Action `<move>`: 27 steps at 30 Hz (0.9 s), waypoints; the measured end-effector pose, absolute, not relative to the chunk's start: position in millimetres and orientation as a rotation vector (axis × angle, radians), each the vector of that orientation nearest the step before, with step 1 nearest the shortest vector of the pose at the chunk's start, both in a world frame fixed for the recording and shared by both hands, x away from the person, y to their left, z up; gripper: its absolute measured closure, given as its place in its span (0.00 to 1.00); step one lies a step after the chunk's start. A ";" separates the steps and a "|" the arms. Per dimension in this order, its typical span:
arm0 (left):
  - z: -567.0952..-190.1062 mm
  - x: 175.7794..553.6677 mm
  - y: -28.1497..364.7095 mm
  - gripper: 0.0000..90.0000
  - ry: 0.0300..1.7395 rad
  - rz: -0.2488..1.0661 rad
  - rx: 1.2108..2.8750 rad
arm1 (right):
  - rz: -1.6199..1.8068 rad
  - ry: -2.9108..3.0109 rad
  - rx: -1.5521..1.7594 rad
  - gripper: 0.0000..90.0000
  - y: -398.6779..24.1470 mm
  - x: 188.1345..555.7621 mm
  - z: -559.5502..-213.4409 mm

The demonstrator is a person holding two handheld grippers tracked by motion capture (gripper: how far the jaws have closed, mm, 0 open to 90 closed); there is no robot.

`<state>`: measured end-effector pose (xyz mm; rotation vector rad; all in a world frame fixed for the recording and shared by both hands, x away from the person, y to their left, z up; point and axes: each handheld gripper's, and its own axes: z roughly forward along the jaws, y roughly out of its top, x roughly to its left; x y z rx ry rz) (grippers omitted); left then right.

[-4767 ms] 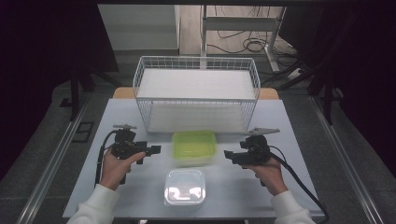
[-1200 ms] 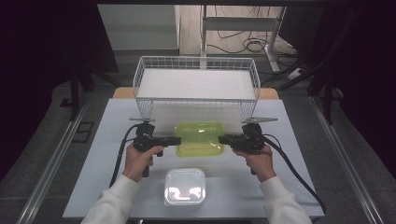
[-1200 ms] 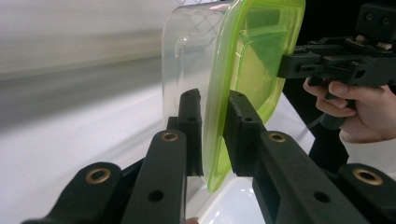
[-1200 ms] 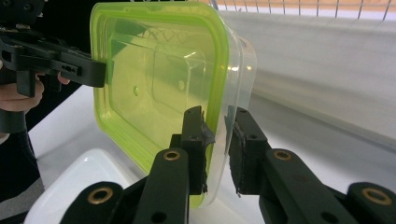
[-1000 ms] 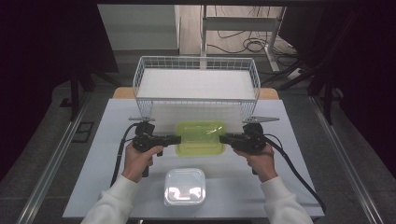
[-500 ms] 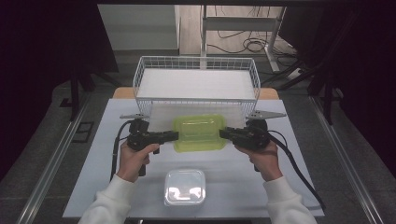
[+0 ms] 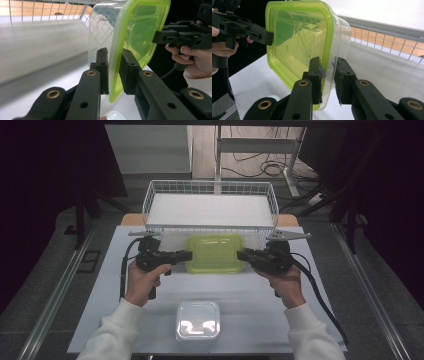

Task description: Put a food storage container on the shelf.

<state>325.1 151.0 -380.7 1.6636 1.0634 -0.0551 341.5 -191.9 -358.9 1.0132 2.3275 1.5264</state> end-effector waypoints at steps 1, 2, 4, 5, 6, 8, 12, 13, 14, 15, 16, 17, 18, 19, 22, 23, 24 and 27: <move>-376.9 326.8 150.6 0.87 1.059 -0.047 1.671 | 1.529 2.324 1.012 0.84 -192.1 342.1 -357.3; -374.5 327.6 150.3 0.87 1.057 -0.043 1.673 | 1.532 2.317 1.012 0.84 -192.4 342.8 -354.6; -368.0 329.6 150.0 0.87 1.049 -0.038 1.675 | 1.534 2.309 1.002 0.84 -193.0 343.6 -349.8; -364.1 330.6 150.1 0.87 1.041 -0.037 1.678 | 1.540 2.307 1.001 0.84 -193.3 343.8 -347.8; -360.8 331.1 150.0 0.87 1.035 -0.034 1.677 | 1.548 2.304 0.998 0.84 -194.1 343.9 -344.0; -355.1 331.8 149.7 0.88 1.031 -0.029 1.676 | 1.558 2.296 0.989 0.84 -195.1 344.1 -337.3; -343.0 334.3 150.2 0.88 1.017 -0.007 1.682 | 1.551 2.281 0.979 0.84 -194.0 344.2 -324.6; -339.8 335.4 150.9 0.88 1.018 -0.011 1.677 | 1.552 2.279 0.978 0.84 -193.7 344.5 -322.5; -337.9 336.1 151.5 0.88 1.018 -0.010 1.677 | 1.557 2.276 0.973 0.84 -193.2 345.4 -319.5; -334.0 337.8 152.3 0.88 1.017 -0.001 1.681 | 1.559 2.275 0.971 0.84 -192.7 346.0 -317.7; -331.9 338.6 152.8 0.88 1.018 0.002 1.680 | 1.558 2.273 0.963 0.84 -191.5 347.7 -314.3; -329.0 339.9 153.5 0.88 1.018 0.008 1.682 | 1.556 2.273 0.962 0.84 -190.7 348.7 -312.6; -326.3 341.4 154.1 0.88 1.016 0.020 1.684 | 1.555 2.272 0.957 0.84 -189.7 350.3 -310.5; -323.0 343.1 155.0 0.88 1.015 0.027 1.680 | 1.556 2.272 0.954 0.84 -188.8 352.1 -308.3; -316.2 349.3 156.8 0.88 1.014 0.036 1.679 | 1.570 2.268 0.942 0.84 -187.1 360.4 -301.0; -314.3 351.9 157.6 0.88 1.015 0.036 1.679 | 1.573 2.268 0.942 0.84 -186.6 362.1 -299.4; -312.9 353.9 158.1 0.88 1.015 0.039 1.681 | 1.574 2.267 0.940 0.84 -185.7 364.5 -297.4; -307.1 362.4 161.3 0.88 1.018 0.040 1.677 | 1.588 2.263 0.938 0.84 -183.8 371.0 -292.0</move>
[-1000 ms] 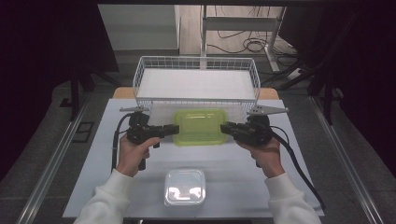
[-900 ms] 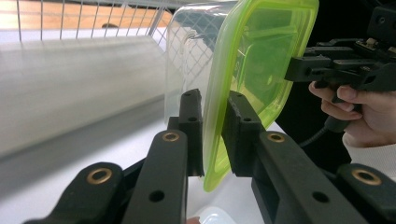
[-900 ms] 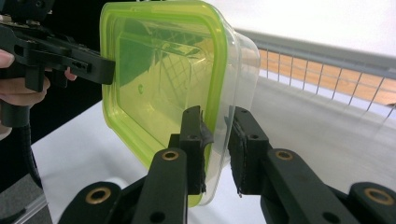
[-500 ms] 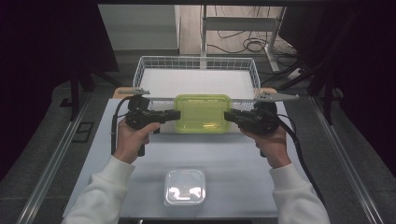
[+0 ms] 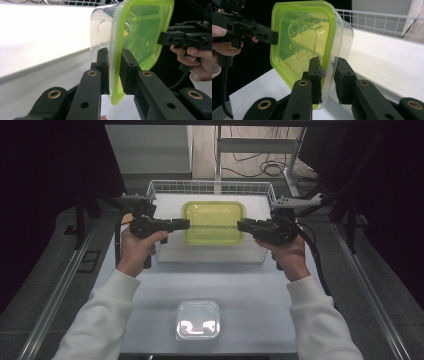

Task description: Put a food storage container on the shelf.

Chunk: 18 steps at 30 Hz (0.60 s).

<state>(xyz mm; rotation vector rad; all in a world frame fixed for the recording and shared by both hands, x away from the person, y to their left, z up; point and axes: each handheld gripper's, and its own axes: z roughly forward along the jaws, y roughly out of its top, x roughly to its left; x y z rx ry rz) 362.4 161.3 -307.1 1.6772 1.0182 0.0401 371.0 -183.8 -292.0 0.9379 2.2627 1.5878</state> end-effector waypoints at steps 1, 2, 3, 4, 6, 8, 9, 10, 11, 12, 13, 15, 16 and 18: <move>-305.6 364.5 161.7 0.88 1.022 0.039 1.675 | 1.589 2.257 0.928 0.85 -183.2 373.6 -289.7; -303.3 368.1 162.7 0.88 1.026 0.040 1.675 | 1.593 2.255 0.925 0.85 -182.7 375.6 -288.0; -302.0 370.1 163.4 0.88 1.028 0.035 1.671 | 1.600 2.250 0.921 0.85 -181.8 378.7 -284.8; -300.1 373.0 164.3 0.88 1.029 0.026 1.663 | 1.601 2.245 0.918 0.85 -181.3 380.4 -282.8; -296.7 377.6 165.1 0.88 1.027 0.028 1.668 | 1.608 2.241 0.912 0.86 -180.2 385.2 -276.2; -293.1 383.7 165.8 0.89 1.027 0.027 1.669 | 1.606 2.240 0.910 0.86 -179.2 389.4 -271.5; -291.9 386.2 165.9 0.89 1.027 0.029 1.670 | 1.599 2.242 0.913 0.86 -178.4 392.5 -268.6; -291.1 388.1 166.2 0.89 1.025 0.027 1.671 | 1.600 2.243 0.917 0.86 -178.2 394.7 -267.2; -290.5 390.0 166.4 0.88 1.022 0.029 1.673 | 1.599 2.245 0.921 0.86 -178.1 396.5 -266.3; -289.7 392.3 166.1 0.89 1.025 0.027 1.671 | 1.599 2.247 0.924 0.86 -178.4 398.6 -265.7; -289.1 394.0 166.1 0.89 1.026 0.026 1.675 | 1.605 2.250 0.935 0.86 -178.8 401.6 -265.2; -288.3 398.8 165.1 0.88 1.030 0.033 1.679 | 1.604 2.256 0.946 0.86 -179.4 408.7 -265.4; -288.5 400.6 164.4 0.88 1.034 0.033 1.679 | 1.601 2.261 0.954 0.86 -179.5 410.9 -265.9; -289.6 404.8 163.8 0.88 1.044 0.033 1.681 | 1.607 2.267 0.970 0.86 -180.1 416.5 -268.1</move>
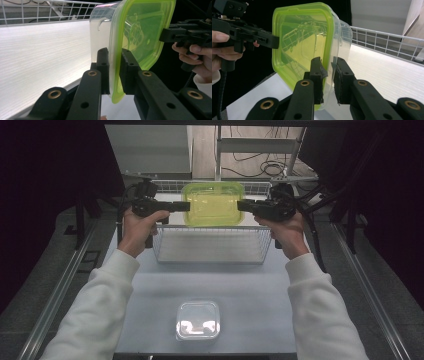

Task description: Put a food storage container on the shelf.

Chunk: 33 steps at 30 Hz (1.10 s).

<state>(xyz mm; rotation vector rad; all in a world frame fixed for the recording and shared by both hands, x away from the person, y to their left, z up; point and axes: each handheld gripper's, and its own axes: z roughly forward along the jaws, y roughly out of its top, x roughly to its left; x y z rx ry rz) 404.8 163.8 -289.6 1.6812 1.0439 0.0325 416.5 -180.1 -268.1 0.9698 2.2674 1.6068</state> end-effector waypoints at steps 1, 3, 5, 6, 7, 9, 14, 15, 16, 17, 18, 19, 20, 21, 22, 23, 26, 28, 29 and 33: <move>-290.0 406.5 163.9 0.88 1.047 0.033 1.679 | 1.603 2.272 0.979 0.86 -180.0 419.9 -269.9; -290.7 411.1 164.3 0.88 1.054 0.022 1.679 | 1.601 2.275 0.994 0.86 -179.5 424.6 -272.2; -291.0 416.5 165.1 0.88 1.055 0.013 1.678 | 1.606 2.278 1.006 0.86 -179.6 429.3 -273.5; -291.6 420.2 165.3 0.88 1.057 0.003 1.670 | 1.609 2.280 1.014 0.86 -179.7 431.1 -273.8; -292.5 423.3 165.4 0.88 1.056 -0.003 1.667 | 1.613 2.277 1.023 0.87 -180.0 434.9 -274.4; -295.7 433.2 165.0 0.88 1.073 -0.021 1.671 | 1.623 2.271 1.064 0.87 -180.3 442.6 -276.5; -302.3 448.2 166.2 0.88 1.101 -0.042 1.661 | 1.634 2.275 1.121 0.87 -179.0 458.4 -283.3; -304.4 450.9 166.6 0.88 1.110 -0.052 1.660 | 1.638 2.281 1.137 0.87 -178.6 462.3 -285.1; -306.4 453.8 166.9 0.88 1.119 -0.064 1.659 | 1.636 2.286 1.149 0.87 -178.2 465.3 -286.9; -308.3 456.2 167.3 0.88 1.123 -0.071 1.659 | 1.631 2.292 1.164 0.87 -177.6 468.3 -288.9; -311.3 460.1 167.5 0.88 1.136 -0.087 1.662 | 1.627 2.294 1.179 0.87 -177.2 470.5 -290.5; -313.2 462.9 167.5 0.88 1.148 -0.095 1.663 | 1.623 2.296 1.202 0.87 -176.7 473.9 -293.2; -314.9 465.6 167.4 0.88 1.157 -0.099 1.665 | 1.614 2.298 1.216 0.87 -175.8 475.9 -295.0; -316.3 468.0 167.9 0.88 1.155 -0.101 1.682 | 1.606 2.299 1.233 0.87 -175.0 477.8 -296.8; -318.4 470.8 167.6 0.89 1.156 -0.106 1.689 | 1.594 2.307 1.251 0.87 -174.8 479.6 -298.4; -319.2 471.9 167.4 0.89 1.156 -0.108 1.695 | 1.581 2.316 1.282 0.87 -174.8 481.9 -300.3; -324.3 479.2 166.6 0.88 1.176 -0.149 1.675 | 1.557 2.326 1.321 0.87 -174.7 485.9 -303.3; -323.2 482.4 165.5 0.88 1.178 -0.148 1.684 | 1.571 2.324 1.367 0.87 -176.4 489.7 -304.9; -322.3 483.8 164.3 0.88 1.182 -0.147 1.687 | 1.575 2.321 1.391 0.87 -177.0 492.1 -305.3; -323.8 492.3 164.6 0.88 1.222 -0.192 1.650 | 1.584 2.312 1.514 0.86 -179.3 501.4 -309.4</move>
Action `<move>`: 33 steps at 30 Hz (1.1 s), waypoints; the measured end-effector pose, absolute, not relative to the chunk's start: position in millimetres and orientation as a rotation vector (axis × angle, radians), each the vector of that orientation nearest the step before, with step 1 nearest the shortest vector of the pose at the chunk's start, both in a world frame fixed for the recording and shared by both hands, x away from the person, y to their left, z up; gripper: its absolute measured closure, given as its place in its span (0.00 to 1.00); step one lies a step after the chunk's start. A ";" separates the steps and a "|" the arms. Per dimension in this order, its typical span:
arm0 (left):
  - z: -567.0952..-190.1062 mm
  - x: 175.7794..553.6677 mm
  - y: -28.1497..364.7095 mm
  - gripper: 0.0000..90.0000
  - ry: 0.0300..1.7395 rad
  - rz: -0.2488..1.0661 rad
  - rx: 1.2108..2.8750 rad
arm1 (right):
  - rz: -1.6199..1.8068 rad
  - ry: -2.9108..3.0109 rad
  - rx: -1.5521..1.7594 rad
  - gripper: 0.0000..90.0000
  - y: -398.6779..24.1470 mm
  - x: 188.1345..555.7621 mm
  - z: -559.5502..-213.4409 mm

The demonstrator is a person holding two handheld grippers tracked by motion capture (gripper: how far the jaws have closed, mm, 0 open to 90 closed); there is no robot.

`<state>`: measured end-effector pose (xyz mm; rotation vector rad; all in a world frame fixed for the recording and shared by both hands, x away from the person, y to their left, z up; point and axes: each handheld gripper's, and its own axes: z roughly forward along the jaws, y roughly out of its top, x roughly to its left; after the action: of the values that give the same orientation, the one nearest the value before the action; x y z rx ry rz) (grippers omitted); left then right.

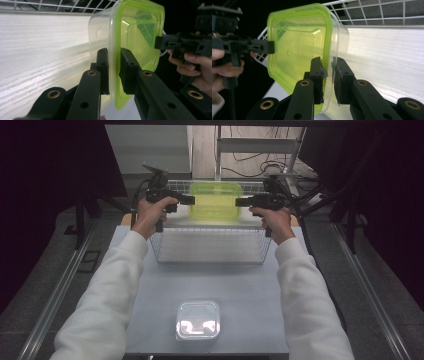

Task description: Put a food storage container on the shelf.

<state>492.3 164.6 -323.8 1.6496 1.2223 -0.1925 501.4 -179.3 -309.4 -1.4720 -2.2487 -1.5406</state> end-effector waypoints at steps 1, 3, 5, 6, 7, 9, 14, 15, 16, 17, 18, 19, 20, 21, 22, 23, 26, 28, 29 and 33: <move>-325.1 494.7 165.7 0.88 1.235 -0.215 1.631 | -1.540 -2.229 -1.488 0.86 -179.3 503.1 -310.0; -327.8 499.3 167.5 0.87 1.258 -0.254 1.593 | -1.532 -2.203 -1.521 0.85 -178.2 505.3 -310.6; -330.5 503.9 168.8 0.87 1.284 -0.280 1.554 | -1.522 -2.174 -1.555 0.85 -176.9 508.3 -311.1; -331.4 505.3 169.0 0.87 1.294 -0.288 1.542 | -1.513 -2.143 -1.578 0.84 -176.5 510.7 -312.1; -332.4 507.0 169.2 0.87 1.306 -0.297 1.526 | -1.509 -2.131 -1.588 0.84 -176.4 512.0 -312.7; -333.7 509.4 168.4 0.87 1.328 -0.299 1.507 | -1.510 -2.093 -1.610 0.83 -176.6 515.0 -315.2; -339.1 514.6 167.3 0.85 1.364 -0.316 1.467 | -1.503 -2.013 -1.671 0.81 -175.5 521.6 -320.5; -339.7 515.1 167.4 0.84 1.365 -0.318 1.463 | -1.508 -2.002 -1.679 0.81 -175.3 522.9 -321.9; -340.1 515.3 167.5 0.84 1.364 -0.317 1.463 | -1.511 -1.984 -1.689 0.80 -175.1 523.5 -322.4; -340.4 515.4 167.5 0.83 1.362 -0.317 1.465 | -1.516 -1.983 -1.695 0.80 -175.0 524.1 -323.0; -340.9 515.6 167.5 0.83 1.357 -0.315 1.468 | -1.517 -1.977 -1.700 0.80 -174.9 524.5 -323.3; -341.6 515.7 167.3 0.82 1.351 -0.316 1.471 | -1.523 -1.965 -1.706 0.80 -174.6 524.8 -323.8; -342.2 515.7 166.8 0.81 1.347 -0.313 1.475 | -1.522 -1.959 -1.713 0.80 -174.6 524.9 -323.9; -342.6 515.6 166.2 0.79 1.345 -0.306 1.486 | -1.525 -1.959 -1.717 0.79 -174.2 524.8 -324.0; -343.0 515.6 165.4 0.76 1.341 -0.299 1.495 | -1.530 -1.962 -1.717 0.79 -174.0 524.8 -324.0; -343.2 515.4 164.8 0.73 1.337 -0.293 1.501 | -1.534 -1.969 -1.720 0.76 -173.8 524.5 -324.0; -341.6 514.0 165.0 0.56 1.316 -0.260 1.491 | -1.553 -1.945 -1.727 0.62 -174.3 522.6 -324.2; -338.4 511.9 167.0 0.49 1.306 -0.219 1.483 | -1.580 -1.936 -1.725 0.54 -175.7 519.6 -323.5; -336.7 510.6 168.6 0.45 1.305 -0.199 1.476 | -1.589 -1.933 -1.724 0.50 -176.2 518.2 -322.8; -331.8 504.3 171.2 0.34 1.284 -0.152 1.499 | -1.638 -1.937 -1.720 0.41 -177.5 508.3 -315.6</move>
<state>504.3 171.2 -331.8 1.4987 1.2844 -0.1525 508.3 -177.5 -315.6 -1.7200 -1.9371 -1.6385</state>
